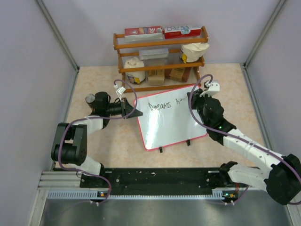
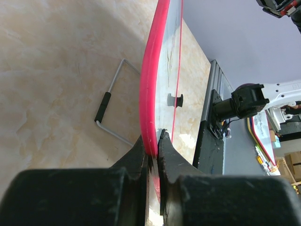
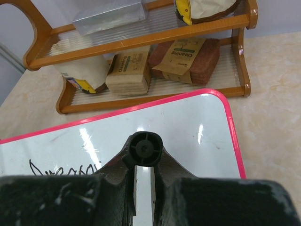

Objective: Write a sentence on the whiteboard

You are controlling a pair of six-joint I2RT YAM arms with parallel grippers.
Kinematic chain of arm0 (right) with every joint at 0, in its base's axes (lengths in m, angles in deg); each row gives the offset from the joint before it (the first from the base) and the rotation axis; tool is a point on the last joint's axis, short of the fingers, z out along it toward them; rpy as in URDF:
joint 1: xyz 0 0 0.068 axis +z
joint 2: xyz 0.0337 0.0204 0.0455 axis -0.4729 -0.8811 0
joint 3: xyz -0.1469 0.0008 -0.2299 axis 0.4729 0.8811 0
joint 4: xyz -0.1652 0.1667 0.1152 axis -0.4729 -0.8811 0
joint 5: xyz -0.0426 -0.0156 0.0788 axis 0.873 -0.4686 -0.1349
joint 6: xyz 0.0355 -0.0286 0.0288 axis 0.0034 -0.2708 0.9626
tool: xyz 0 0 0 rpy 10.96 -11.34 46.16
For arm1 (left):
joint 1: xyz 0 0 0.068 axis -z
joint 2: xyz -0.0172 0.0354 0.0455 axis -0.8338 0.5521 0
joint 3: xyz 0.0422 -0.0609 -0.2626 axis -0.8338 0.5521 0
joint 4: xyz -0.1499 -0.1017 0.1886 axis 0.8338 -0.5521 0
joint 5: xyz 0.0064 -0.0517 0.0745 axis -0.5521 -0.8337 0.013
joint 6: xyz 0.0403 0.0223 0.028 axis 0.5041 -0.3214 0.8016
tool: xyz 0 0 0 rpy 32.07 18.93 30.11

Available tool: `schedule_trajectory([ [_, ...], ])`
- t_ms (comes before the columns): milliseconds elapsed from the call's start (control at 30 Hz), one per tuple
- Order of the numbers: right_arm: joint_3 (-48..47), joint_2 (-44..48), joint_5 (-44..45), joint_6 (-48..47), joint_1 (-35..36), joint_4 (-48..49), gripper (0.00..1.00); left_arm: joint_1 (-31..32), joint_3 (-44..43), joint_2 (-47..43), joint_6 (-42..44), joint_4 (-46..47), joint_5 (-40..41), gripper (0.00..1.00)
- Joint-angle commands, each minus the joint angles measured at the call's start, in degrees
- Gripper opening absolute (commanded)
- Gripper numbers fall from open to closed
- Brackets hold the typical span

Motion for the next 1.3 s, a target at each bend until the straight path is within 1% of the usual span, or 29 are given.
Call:
schedule_trajectory([
  [0, -2.04, -0.31, -2.64, 0.31, -0.53, 1.19, 0.00, 1.58, 0.53, 1.86, 12.18, -0.46, 3.33, 0.00],
  [267, 0.07, 0.83, -4.66, 0.83, -0.53, -2.06, 0.00, 1.58, 0.44, 1.87, 12.26, -0.55, 3.24, 0.00],
  [367, 0.86, 1.70, -4.13, 1.36, -0.62, -3.90, 0.00, 1.58, 0.53, 1.69, 12.26, -0.55, 3.33, 0.00],
  [667, 3.50, 3.73, -0.97, 2.33, -0.53, -5.49, 0.00, 1.58, 0.53, 1.60, 12.18, -0.55, 3.33, 0.00],
  [1267, -1.51, 3.46, 1.05, 1.36, -1.76, -4.35, 0.00, 1.67, 0.53, 1.69, 12.26, -0.63, 3.42, 0.00],
])
